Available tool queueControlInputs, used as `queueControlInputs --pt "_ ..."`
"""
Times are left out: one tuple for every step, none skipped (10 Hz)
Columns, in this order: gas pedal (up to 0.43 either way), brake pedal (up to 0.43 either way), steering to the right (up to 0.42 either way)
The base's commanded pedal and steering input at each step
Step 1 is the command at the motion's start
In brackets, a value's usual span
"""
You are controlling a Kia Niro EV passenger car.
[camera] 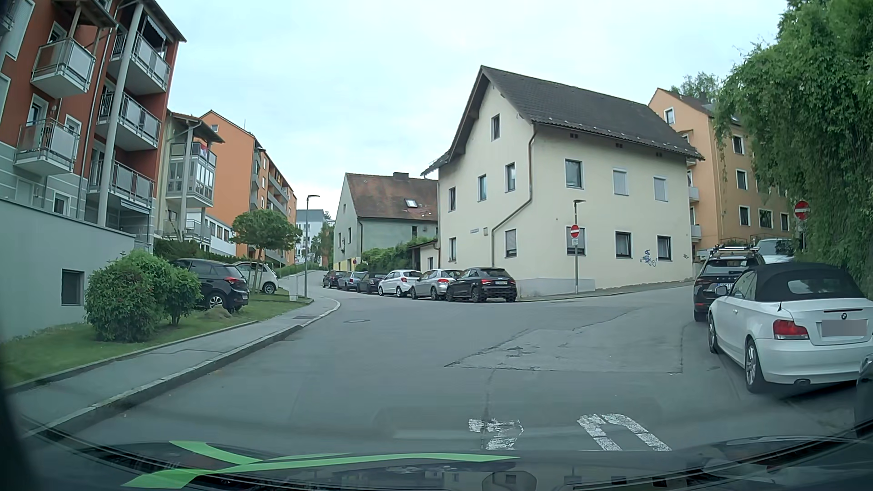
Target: Follow the waypoints while adhering to traffic rules and regulations
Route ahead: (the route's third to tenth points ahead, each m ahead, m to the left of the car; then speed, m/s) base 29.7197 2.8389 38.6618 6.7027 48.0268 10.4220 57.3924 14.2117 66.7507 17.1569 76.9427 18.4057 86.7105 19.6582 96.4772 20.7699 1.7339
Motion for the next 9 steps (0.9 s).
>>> queueControlInputs --pt "0.150 0.110 0.006" --pt "0.150 0.116 0.006" --pt "0.150 0.116 0.006" --pt "0.138 0.116 0.006" --pt "0.138 0.116 0.006" --pt "0.138 0.116 0.006" --pt "0.138 0.110 0.005" --pt "0.138 0.116 0.005" --pt "0.138 0.110 0.004"
